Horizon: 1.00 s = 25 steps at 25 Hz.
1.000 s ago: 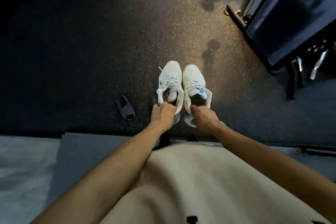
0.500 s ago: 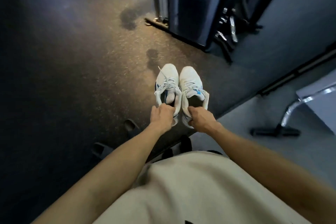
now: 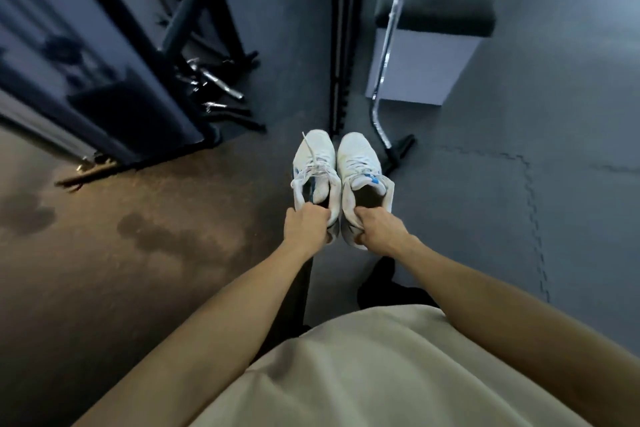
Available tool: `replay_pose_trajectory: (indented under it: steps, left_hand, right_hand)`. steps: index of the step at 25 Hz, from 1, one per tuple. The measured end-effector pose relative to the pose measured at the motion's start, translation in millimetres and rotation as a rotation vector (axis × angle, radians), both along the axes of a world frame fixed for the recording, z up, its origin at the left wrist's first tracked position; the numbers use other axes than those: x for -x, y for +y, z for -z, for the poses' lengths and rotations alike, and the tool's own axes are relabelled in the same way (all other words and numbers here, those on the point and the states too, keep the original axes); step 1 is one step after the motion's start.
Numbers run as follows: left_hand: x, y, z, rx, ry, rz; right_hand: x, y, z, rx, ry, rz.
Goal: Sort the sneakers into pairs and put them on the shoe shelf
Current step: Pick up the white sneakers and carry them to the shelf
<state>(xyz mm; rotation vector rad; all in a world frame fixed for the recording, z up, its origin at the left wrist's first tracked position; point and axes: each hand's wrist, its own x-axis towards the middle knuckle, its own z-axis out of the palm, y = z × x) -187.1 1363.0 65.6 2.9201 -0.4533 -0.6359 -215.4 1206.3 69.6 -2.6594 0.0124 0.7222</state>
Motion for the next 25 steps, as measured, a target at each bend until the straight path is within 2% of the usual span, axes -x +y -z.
replay_pose_trajectory:
  steps: [7, 15, 19, 25]
  left_hand:
    - [-80, -182, -1, -0.027, -0.009, 0.299]
    - [-162, -387, -13, -0.072, -0.041, 0.529]
    - [-222, -472, 1, -0.069, 0.010, 0.534]
    - [-353, -616, 13, -0.052, 0.073, 0.560]
  right_hand:
    - [-37, -169, 9, -0.046, 0.010, 0.345]
    - [-93, -355, 7, -0.046, -0.019, 0.550]
    - [-139, -438, 18, -0.027, -0.007, 0.626]
    - [-260, -584, 20, -0.018, 0.045, 0.708]
